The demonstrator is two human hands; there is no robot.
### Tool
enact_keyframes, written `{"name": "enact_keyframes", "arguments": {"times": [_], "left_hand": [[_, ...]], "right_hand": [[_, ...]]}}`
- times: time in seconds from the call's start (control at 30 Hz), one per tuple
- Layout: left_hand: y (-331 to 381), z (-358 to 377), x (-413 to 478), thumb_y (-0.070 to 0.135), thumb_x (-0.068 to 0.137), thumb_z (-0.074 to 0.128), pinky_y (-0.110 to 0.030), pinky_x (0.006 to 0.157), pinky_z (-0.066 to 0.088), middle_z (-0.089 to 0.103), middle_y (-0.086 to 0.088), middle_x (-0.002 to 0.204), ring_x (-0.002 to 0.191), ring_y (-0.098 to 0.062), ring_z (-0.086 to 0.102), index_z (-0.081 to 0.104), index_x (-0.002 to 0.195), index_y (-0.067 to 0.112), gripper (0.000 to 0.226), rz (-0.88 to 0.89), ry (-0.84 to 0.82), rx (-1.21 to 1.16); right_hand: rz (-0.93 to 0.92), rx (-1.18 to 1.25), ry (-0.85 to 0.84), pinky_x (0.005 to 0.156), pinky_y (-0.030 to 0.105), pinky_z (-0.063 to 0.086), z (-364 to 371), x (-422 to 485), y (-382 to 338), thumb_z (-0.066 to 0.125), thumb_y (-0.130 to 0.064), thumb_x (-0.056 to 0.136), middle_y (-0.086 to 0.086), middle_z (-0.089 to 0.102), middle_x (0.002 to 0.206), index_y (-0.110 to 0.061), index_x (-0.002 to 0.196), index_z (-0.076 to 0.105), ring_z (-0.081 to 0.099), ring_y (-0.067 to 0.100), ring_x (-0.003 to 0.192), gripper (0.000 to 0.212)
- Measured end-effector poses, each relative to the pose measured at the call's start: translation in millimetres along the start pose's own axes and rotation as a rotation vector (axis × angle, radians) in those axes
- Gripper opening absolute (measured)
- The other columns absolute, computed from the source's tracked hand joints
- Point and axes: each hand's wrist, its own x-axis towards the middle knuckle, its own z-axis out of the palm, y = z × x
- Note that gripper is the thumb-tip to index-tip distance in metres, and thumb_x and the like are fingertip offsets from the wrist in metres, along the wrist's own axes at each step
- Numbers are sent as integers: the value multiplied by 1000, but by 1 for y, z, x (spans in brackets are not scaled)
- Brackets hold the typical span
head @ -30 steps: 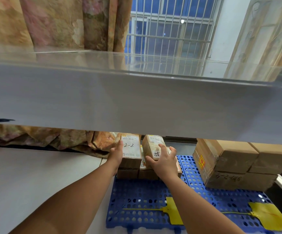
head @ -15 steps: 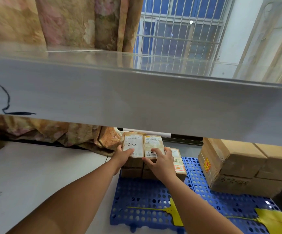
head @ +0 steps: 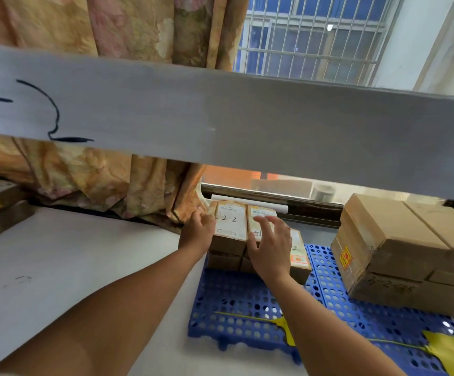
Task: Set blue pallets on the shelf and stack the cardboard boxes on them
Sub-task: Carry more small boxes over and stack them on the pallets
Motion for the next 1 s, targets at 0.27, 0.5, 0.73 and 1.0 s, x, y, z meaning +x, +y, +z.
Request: {"name": "enact_keyframes", "arguments": {"times": [0.27, 0.5, 0.73, 1.0], "left_hand": [[-35, -68, -10, 20, 96, 48, -32, 78, 49, 62, -7, 119, 106, -26, 55, 70, 107, 11, 26, 419, 206, 505], [-98, -170, -27, 18, 91, 46, -34, 85, 48, 60, -5, 119, 112, -25, 50, 70, 100, 12, 27, 248, 223, 595], [-175, -306, -42, 16, 91, 42, -31, 68, 47, 59, -10, 96, 89, -28, 57, 65, 81, 9, 25, 122, 200, 703], [-257, -416, -55, 22, 95, 45, -36, 78, 55, 61, -7, 106, 91, -24, 59, 69, 92, 16, 24, 46, 169, 742]], "right_hand": [[-246, 55, -14, 79, 37, 51, 16, 4, -64, 63, -13, 85, 9, 62, 109, -13, 110, 64, 58, 28, 98, 24], [-331, 136, -243, 78, 33, 51, 65, -29, -168, 55, -17, 88, 4, 62, 111, -17, 118, 61, 60, 23, 97, 30], [-343, 76, -578, 80, 30, 48, 124, -73, -291, 52, -25, 90, 0, 60, 113, -24, 115, 61, 58, 21, 103, 27], [-343, 67, -677, 84, 31, 48, 188, -123, -401, 49, -28, 91, 1, 58, 120, -27, 122, 56, 57, 22, 107, 32]]}}
